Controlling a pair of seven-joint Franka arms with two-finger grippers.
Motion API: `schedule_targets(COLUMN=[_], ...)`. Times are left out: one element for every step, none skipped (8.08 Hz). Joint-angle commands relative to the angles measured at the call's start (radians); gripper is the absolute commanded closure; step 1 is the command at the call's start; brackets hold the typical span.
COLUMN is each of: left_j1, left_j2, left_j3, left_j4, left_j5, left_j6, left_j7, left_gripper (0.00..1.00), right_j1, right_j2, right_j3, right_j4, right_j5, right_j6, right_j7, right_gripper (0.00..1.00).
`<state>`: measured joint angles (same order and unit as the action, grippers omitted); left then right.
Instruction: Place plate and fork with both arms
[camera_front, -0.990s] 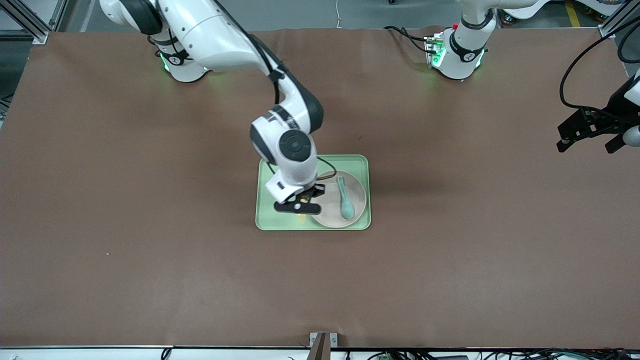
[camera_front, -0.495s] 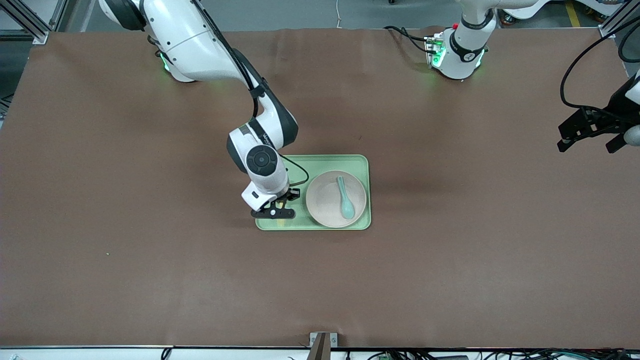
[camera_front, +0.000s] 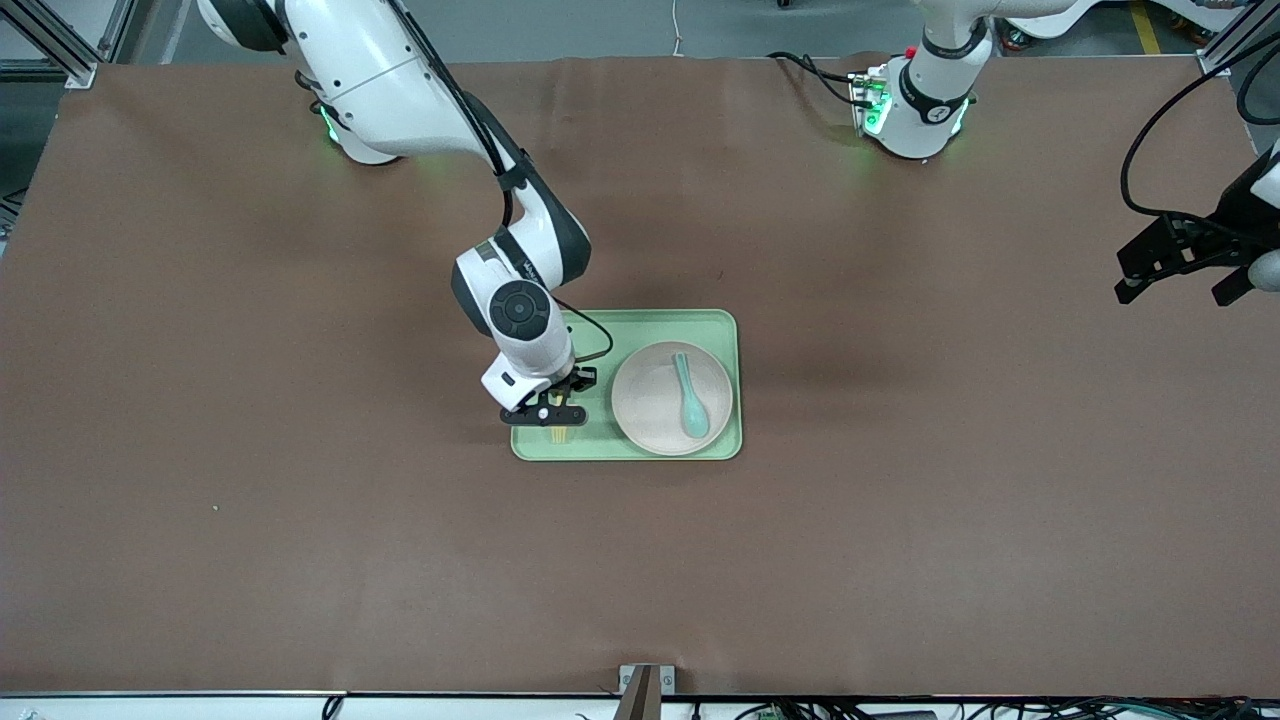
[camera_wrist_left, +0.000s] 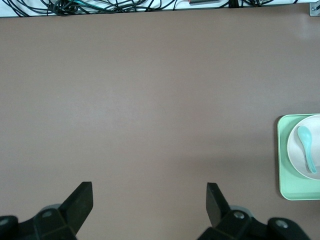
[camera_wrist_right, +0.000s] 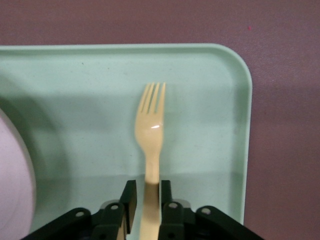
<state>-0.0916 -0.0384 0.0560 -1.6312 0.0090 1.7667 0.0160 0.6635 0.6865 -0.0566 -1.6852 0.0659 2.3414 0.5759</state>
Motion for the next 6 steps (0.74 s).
schedule_targets(left_j1=[0.001,0.001,0.0,0.0,0.001,0.001], left_j2=[-0.012,-0.012,-0.011,-0.011,-0.011,-0.009], left_j3=[-0.001,-0.001,-0.001,-0.001,-0.001,-0.001], left_j4=[0.01,0.008,0.01,0.01,0.01,0.013], left_j5=[-0.003,-0.003,-0.004,-0.004,-0.004,-0.01], left_j6=[-0.021,-0.021,-0.021,-0.021,-0.021,-0.021], left_j7=[0.004,0.004,0.002,0.002,0.002,-0.001], left_gripper=[0.0,0.0,0.0,0.0,0.0,0.0], right_j1=[0.005,0.004,-0.004,-0.027,-0.069,-0.111], right_j2=[-0.041,-0.044,-0.083,-0.16,-0.245,-0.327], right_j3=[0.005,0.004,0.004,0.004,0.004,0.004], right_j4=[-0.048,-0.048,-0.047,-0.044,-0.042,-0.041], right_j5=[0.014,0.014,0.014,0.014,0.014,0.014], right_j6=[0.004,-0.005,-0.037,-0.11,-0.182,-0.248], right_j7=[-0.017,-0.016,-0.016,-0.017,-0.021,-0.031], right_gripper=[0.24,0.19,0.17,0.17,0.18,0.18])
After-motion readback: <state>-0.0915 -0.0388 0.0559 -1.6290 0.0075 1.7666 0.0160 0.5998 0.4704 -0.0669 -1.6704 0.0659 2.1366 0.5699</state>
